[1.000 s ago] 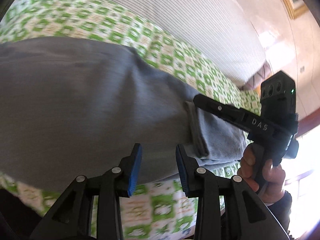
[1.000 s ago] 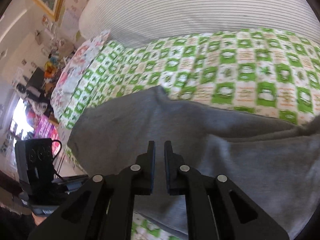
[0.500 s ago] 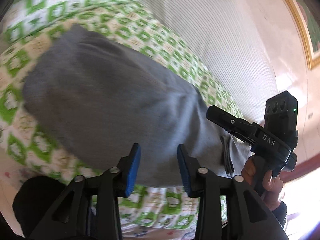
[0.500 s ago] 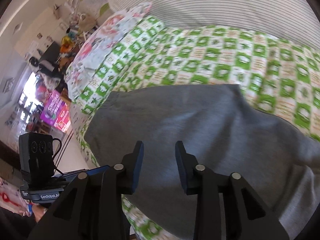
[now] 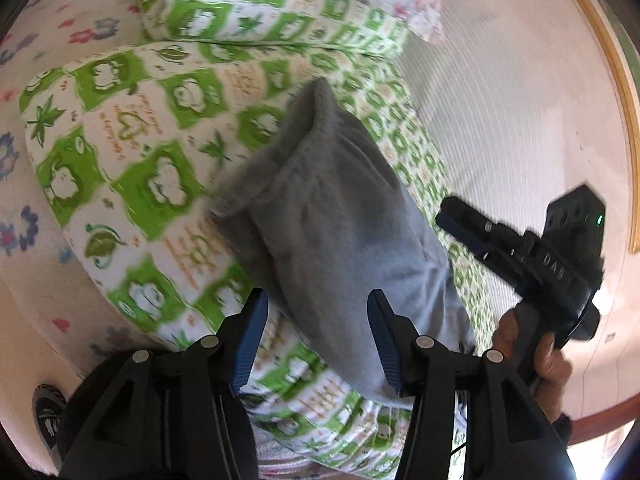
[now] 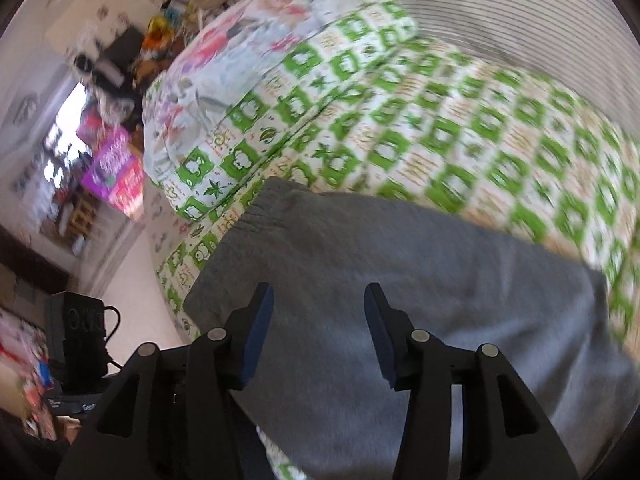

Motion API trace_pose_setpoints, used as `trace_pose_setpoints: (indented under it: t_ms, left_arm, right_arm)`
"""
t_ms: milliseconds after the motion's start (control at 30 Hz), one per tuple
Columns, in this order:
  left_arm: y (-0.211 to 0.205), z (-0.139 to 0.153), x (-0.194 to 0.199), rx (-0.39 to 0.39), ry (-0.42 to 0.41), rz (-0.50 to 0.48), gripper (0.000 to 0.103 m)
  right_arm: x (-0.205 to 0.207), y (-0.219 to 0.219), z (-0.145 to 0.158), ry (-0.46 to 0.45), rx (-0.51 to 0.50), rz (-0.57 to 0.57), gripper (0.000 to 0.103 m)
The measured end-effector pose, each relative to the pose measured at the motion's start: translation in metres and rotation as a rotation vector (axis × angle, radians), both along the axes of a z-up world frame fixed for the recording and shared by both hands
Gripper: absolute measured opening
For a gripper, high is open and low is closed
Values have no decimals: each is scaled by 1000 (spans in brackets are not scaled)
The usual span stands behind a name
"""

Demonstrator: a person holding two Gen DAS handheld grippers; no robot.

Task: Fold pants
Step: 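Grasp the folded grey pants with the left gripper and lift them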

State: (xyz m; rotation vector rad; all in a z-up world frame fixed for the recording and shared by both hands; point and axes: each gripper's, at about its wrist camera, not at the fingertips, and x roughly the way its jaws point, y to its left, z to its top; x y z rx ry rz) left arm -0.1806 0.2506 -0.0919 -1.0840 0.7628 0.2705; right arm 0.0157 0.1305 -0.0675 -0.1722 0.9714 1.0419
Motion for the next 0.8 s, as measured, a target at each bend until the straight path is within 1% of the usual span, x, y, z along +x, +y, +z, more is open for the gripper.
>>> trace_pose_setpoints:
  t_ms: [33,100,167,267,400,467,600,667,733,767,800]
  left_arm:
    - [4,-2,0,-6,1,10,55]
    - [10,-5,2,-10,15,15,59]
    - [15,-9,3,-16,24,20,59]
    - [22,-16,2,-31,37,33,59]
    - [31,-21,6,-43,40,50,60]
    - [34,-23,8,-46,40,52,62]
    - [36,-25,14,-40,42,54,65]
    - [35,-26,19,-29,50,54,66]
    - [35,-27,26,-15,51,56,66]
    - [35,-26,27,-7,49,55,64]
    - [34,-26,28,5,47,51,62]
  right_arm:
    - [1,13,3,-19,-24,20,52]
    - [3,39,7,-48,-74,63,60]
    - [4,69,10,-103,-145,108,61]
    - [3,108,9,-153,-222,189,62]
    - [5,139,-1,-175,-285,243,63]
    - [8,150,-6,-170,-298,251,63]
    - [22,170,-17,-105,-272,237,63]
    - [26,180,-22,-95,-273,225,63]
    - [31,188,-32,-97,-293,210,63]
    - [34,191,-42,-94,-325,198,63]
    - [35,191,-48,-81,-335,196,51]
